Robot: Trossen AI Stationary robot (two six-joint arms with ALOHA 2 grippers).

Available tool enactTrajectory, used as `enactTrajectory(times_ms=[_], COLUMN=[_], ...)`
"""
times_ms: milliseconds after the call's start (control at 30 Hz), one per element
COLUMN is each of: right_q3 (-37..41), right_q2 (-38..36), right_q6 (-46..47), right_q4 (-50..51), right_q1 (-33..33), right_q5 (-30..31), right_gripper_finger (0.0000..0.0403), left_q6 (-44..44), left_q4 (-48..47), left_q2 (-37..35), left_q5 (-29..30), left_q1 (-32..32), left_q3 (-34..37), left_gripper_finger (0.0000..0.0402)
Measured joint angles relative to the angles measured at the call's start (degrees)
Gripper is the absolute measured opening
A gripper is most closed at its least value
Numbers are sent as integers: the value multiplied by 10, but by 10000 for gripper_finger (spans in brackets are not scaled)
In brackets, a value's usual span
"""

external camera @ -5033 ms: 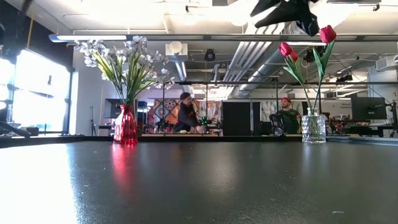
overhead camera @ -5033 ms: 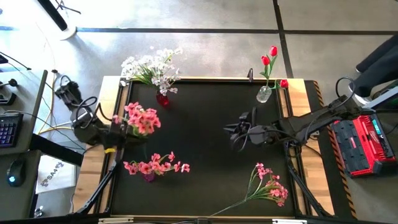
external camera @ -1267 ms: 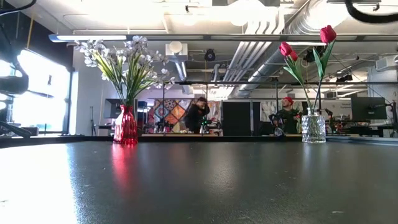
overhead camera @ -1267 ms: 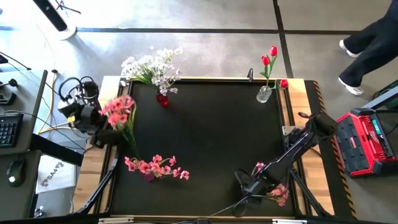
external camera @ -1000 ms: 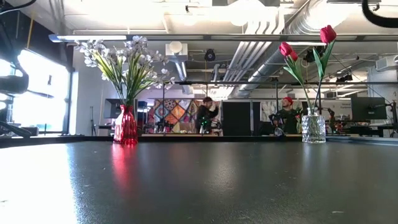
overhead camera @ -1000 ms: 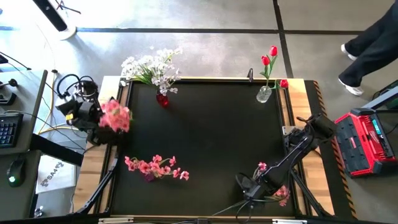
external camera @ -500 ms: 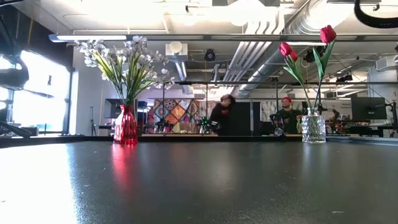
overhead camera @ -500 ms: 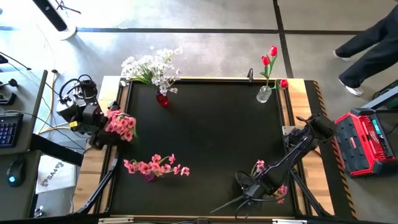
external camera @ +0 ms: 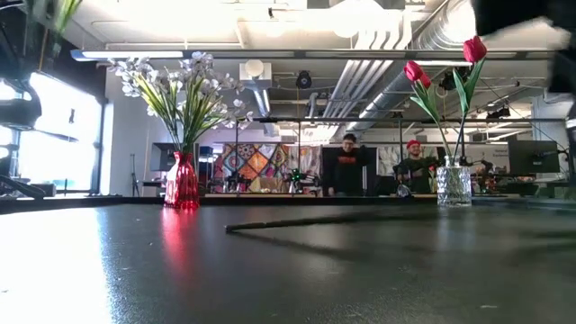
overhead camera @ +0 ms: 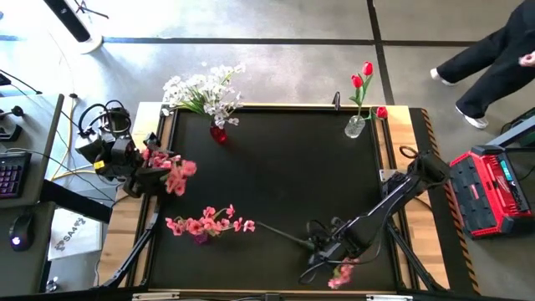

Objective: Sort flowers into vase by color
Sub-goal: Put the top pink flowers into the violet vase

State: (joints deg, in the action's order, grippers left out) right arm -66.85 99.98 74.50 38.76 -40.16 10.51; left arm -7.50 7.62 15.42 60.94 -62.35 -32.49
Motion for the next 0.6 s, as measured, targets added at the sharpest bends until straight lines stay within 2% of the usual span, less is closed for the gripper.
enactTrajectory(times_ms=[233,367,433,500,600], right_q3=[-94,-151,-174,-193,-220], right_q2=[0,0,-1,-1,-1], right_q6=[-15,-24,-33,-43,-60], right_q4=[104,148,155,154,150], right_q1=[23,34,44,57,82], right_q5=[93,193,238,272,292], right_gripper_finger=[58,69,75,82,92], left_q6=[-2,-2,-3,-6,-7], left_q4=[3,8,9,10,13], left_q2=[0,0,0,0,0], left_q5=[28,31,50,83,121], left_q1=[0,0,0,0,0], left_q3=[0,-6,-13,-19,-29], left_gripper_finger=[111,47,17,6,8])
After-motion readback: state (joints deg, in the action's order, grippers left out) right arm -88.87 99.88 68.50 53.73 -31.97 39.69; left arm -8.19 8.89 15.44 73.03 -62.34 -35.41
